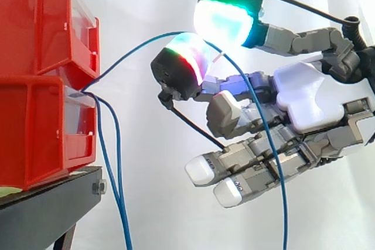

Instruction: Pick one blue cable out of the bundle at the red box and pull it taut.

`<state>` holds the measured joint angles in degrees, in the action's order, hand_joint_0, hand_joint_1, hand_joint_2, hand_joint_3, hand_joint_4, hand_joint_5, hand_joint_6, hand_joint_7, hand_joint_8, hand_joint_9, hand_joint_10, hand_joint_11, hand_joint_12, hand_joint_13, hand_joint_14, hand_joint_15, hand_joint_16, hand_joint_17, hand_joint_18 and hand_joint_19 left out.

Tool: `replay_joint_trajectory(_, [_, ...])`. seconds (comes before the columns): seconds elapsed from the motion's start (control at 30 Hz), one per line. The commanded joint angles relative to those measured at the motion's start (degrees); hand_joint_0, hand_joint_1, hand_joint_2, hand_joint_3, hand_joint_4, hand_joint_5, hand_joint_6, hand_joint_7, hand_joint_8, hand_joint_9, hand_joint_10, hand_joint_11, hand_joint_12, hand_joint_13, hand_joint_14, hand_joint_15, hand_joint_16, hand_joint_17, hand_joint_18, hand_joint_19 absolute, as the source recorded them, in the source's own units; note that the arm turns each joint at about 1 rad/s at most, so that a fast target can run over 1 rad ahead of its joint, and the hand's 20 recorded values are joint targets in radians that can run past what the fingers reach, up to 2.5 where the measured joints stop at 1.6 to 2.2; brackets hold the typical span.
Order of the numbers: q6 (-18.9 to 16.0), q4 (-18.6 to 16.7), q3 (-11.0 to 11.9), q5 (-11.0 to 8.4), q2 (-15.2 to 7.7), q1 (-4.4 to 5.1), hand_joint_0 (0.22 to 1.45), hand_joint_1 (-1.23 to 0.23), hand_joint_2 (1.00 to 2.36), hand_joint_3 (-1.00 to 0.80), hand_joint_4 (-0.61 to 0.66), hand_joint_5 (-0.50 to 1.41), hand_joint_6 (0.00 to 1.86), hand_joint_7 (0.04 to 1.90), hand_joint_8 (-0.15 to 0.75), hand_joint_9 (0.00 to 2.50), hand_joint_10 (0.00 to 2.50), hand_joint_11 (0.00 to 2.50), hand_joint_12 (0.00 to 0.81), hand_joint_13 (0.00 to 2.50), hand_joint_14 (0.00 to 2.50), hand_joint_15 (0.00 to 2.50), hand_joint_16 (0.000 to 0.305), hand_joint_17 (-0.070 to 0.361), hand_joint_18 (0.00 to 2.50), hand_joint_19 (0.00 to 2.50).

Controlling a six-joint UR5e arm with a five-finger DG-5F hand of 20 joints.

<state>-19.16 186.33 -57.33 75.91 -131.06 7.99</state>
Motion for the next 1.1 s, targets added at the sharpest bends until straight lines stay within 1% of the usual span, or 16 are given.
replay_joint_trajectory(0.0, [0.00, 0.00, -0.06, 0.03, 0.01, 0.01, 0.50, -0.44, 1.00, -0.50, -0.16, -0.16, 0.88, 0.93, 0.302, 0.89, 0.01, 1.02, 0.396, 0.57, 0.01, 0.38, 0.054, 0.121, 0.44, 0.28])
replay_joint_trajectory(0.3, [0.00, 0.00, -0.06, 0.03, 0.01, 0.10, 0.49, -0.43, 1.00, -0.50, -0.15, -0.16, 0.88, 0.93, 0.306, 0.89, 0.01, 1.02, 0.400, 0.58, 0.01, 0.38, 0.054, 0.121, 0.45, 0.27])
replay_joint_trajectory(0.47, [0.00, 0.00, -0.06, 0.03, -0.08, 0.01, 0.53, -0.51, 1.00, -0.49, -0.16, -0.16, 0.87, 0.99, 0.292, 0.89, 0.01, 1.01, 0.386, 0.57, 0.01, 0.38, 0.051, 0.115, 0.44, 0.28])
replay_joint_trajectory(0.53, [0.00, 0.00, -0.06, -0.06, 0.01, 0.10, 0.55, -0.55, 1.00, -0.44, -0.16, -0.17, 0.88, 0.98, 0.290, 0.89, 0.01, 1.03, 0.381, 0.58, 0.01, 0.38, 0.050, 0.113, 0.43, 0.28])
replay_joint_trajectory(0.6, [0.00, 0.00, -0.06, 0.03, 0.01, 0.01, 0.55, -0.55, 1.00, -0.44, -0.16, -0.17, 0.88, 0.98, 0.289, 0.89, 0.01, 1.03, 0.381, 0.58, 0.01, 0.38, 0.050, 0.113, 0.44, 0.28])
replay_joint_trajectory(0.77, [0.00, 0.00, -0.06, 0.03, 0.01, 0.01, 0.53, -0.55, 1.00, -0.50, -0.15, -0.18, 0.89, 0.94, 0.297, 0.90, 0.01, 1.02, 0.386, 0.59, 0.01, 0.38, 0.051, 0.116, 0.46, 0.27])
replay_joint_trajectory(1.07, [0.52, 0.00, -0.15, -0.06, -0.08, 0.10, 0.48, -0.50, 1.00, -0.50, -0.12, -0.18, 0.89, 0.91, 0.312, 0.91, 0.01, 1.02, 0.404, 0.60, 0.01, 0.38, 0.055, 0.125, 0.49, 0.26])
